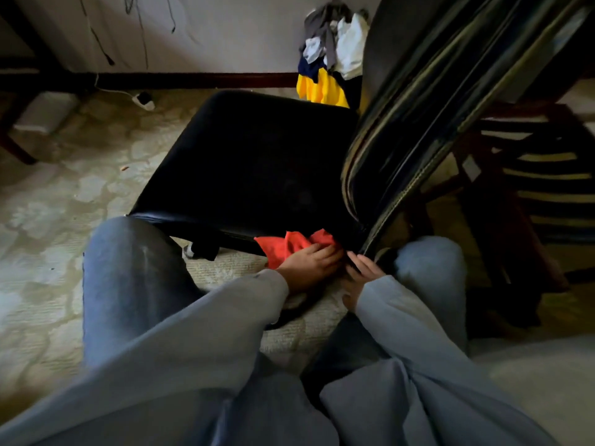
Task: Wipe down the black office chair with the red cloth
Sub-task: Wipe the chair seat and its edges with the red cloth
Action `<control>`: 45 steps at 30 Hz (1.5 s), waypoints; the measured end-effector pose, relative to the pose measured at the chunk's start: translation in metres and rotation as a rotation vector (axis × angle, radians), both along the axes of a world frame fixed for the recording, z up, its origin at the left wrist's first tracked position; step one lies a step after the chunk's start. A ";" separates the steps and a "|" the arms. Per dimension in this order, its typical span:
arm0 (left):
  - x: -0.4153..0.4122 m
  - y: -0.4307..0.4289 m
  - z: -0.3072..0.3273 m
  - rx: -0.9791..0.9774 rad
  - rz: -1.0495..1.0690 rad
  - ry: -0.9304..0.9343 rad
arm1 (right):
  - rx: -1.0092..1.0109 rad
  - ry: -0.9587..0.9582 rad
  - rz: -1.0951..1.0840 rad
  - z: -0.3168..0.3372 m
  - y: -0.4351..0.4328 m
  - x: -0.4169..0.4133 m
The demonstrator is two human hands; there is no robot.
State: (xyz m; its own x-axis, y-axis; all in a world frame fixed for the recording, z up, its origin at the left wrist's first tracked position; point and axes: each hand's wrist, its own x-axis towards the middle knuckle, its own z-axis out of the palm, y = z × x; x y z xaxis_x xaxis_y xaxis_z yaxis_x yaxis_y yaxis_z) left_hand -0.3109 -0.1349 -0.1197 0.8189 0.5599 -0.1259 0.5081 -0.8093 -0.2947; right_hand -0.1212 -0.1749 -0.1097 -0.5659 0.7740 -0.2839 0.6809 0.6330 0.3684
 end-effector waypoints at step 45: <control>-0.134 -0.002 0.024 -0.063 0.248 0.109 | 0.221 0.077 0.207 -0.017 0.010 0.007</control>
State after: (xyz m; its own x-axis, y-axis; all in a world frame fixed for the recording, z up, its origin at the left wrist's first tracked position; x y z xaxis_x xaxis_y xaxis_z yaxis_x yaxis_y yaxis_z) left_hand -0.4445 -0.1372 -0.0960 0.6373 0.7302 -0.2463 0.6613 -0.6823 -0.3116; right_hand -0.1141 -0.1645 -0.1269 -0.7314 0.6782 -0.0717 0.5770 0.6714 0.4650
